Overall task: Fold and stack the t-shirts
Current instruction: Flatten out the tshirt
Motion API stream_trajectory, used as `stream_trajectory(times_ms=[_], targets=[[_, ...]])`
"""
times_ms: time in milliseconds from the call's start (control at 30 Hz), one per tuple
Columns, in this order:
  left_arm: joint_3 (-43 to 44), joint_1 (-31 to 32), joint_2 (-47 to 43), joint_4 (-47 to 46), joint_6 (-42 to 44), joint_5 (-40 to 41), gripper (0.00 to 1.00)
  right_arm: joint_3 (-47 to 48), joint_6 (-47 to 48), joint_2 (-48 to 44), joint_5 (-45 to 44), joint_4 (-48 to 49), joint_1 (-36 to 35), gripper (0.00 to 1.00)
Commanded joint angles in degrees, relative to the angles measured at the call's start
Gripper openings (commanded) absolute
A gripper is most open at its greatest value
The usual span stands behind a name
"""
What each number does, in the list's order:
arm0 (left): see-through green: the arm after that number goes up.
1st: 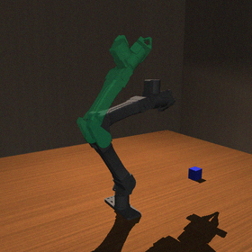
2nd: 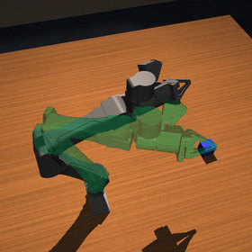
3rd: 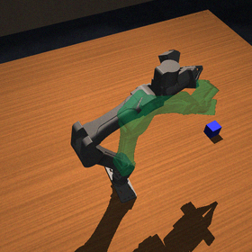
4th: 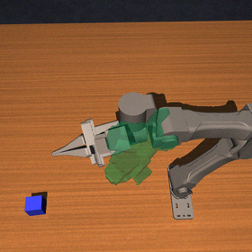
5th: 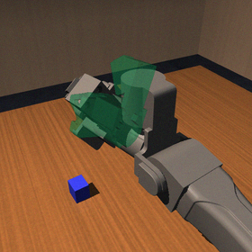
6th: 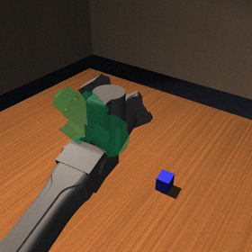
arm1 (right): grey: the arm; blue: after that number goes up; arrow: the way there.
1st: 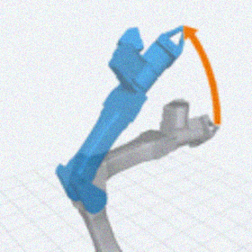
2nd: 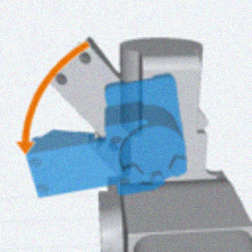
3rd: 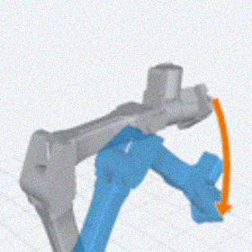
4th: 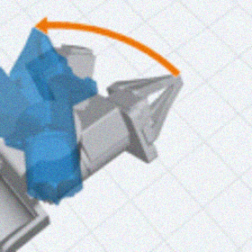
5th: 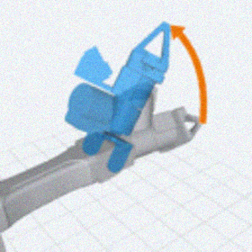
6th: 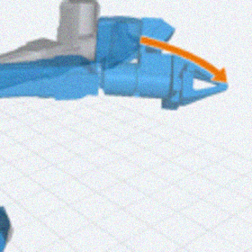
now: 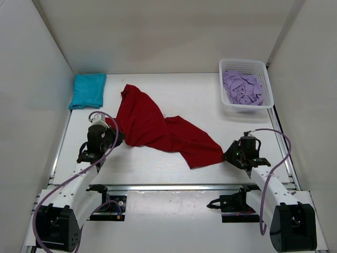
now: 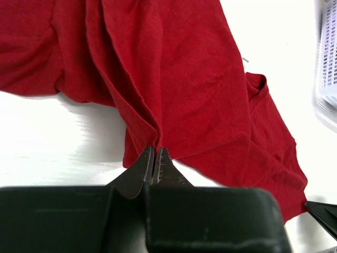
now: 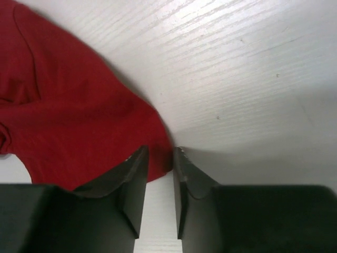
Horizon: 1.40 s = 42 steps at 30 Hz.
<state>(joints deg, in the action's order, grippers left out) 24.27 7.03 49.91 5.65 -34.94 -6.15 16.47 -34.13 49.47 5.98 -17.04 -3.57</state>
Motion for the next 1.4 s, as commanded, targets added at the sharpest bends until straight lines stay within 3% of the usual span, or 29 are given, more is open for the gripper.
stream_trajectory(times_ms=[0,167,300,467,633,833,1000,1133,1233,1367], targets=[[1.2,-0.3,-1.7,0.0,0.1,0.8,0.00,-2.6,0.7,1.1,3.6,2.0,2.3,0.22],[2.2,0.6,-2.1,2.9,-0.7,3.2,0.00,-1.9,0.8,1.2,2.7,1.5,1.7,0.14],[4.8,1.8,-3.8,9.9,-3.2,11.2,0.00,-1.9,0.8,1.2,3.3,1.4,2.0,0.09],[2.6,2.1,-4.4,4.4,-2.2,6.2,0.00,-1.6,1.1,2.1,4.4,2.2,2.4,0.01],[1.8,2.6,-4.6,5.5,-2.4,8.3,0.00,-0.8,1.4,1.2,5.0,1.9,2.2,0.00],[1.8,8.4,-9.5,3.8,1.1,13.1,0.00,5.1,0.4,-3.9,1.7,-1.6,-2.1,0.00],[11.1,1.5,-5.4,7.2,2.8,4.2,0.00,18.0,1.8,-7.8,-2.8,-7.6,-5.9,0.00],[26.7,-1.0,1.1,12.7,6.7,-2.0,0.00,29.4,4.8,-10.6,-11.9,-13.1,-10.1,0.00],[38.9,-5.9,9.8,19.8,8.2,-15.9,0.00,45.6,7.8,-9.6,-18.2,-21.9,-15.0,0.00],[48.7,-9.2,11.1,22.4,6.0,-21.5,0.00,62.0,10.8,-6.2,-26.5,-27.2,-20.0,0.00]])
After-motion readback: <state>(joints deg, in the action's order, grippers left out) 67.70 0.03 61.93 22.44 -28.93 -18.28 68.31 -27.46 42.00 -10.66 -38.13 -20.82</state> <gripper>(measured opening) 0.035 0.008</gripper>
